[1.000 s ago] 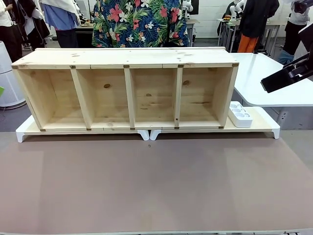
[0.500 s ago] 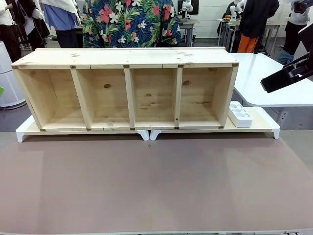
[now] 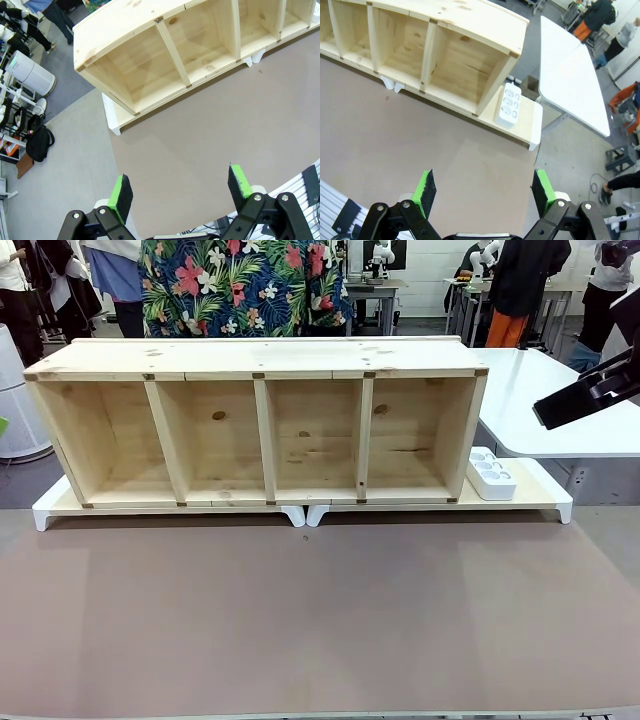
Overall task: Perform cable management.
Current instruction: When the cord part of the Power Cable appears at the lower middle area of the table and stops, grasp the cord part of the Power Cable.
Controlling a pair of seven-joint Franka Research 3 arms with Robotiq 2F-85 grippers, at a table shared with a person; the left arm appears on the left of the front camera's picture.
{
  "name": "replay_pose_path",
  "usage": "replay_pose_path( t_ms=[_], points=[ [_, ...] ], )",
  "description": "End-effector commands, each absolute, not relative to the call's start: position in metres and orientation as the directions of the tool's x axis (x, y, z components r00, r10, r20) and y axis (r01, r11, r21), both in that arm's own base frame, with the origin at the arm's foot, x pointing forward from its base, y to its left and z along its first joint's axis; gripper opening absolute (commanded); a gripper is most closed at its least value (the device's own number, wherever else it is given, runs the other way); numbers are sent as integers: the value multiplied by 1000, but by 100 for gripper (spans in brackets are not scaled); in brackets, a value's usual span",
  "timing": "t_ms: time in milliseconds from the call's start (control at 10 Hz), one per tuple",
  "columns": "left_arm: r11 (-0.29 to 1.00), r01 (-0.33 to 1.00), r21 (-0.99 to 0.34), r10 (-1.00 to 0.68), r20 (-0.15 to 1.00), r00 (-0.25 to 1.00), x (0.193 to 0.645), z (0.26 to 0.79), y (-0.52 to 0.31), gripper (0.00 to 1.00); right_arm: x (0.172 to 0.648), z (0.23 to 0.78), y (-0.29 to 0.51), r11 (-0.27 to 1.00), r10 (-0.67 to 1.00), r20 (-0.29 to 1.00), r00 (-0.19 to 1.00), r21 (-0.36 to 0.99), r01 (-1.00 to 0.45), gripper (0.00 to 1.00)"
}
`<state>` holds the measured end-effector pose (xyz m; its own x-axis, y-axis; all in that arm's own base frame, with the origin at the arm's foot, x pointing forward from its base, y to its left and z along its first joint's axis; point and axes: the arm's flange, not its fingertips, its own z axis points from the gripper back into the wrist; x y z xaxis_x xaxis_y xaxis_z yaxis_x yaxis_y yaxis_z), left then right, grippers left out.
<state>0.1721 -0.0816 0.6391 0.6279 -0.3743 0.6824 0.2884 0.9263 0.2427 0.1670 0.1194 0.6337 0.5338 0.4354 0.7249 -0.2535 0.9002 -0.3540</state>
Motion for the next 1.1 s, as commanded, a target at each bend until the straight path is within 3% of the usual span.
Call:
replay_pose_path(
  t_ms=[0, 1000],
  points=[
    [924, 291, 247, -379, 687, 621, 174, 640, -82, 100, 168, 634, 119, 898, 440, 721, 535, -360, -253, 100],
    [924, 291, 247, -379, 687, 621, 174, 640, -82, 100, 168, 634, 119, 898, 440, 721, 535, -360, -253, 100]
  ],
)
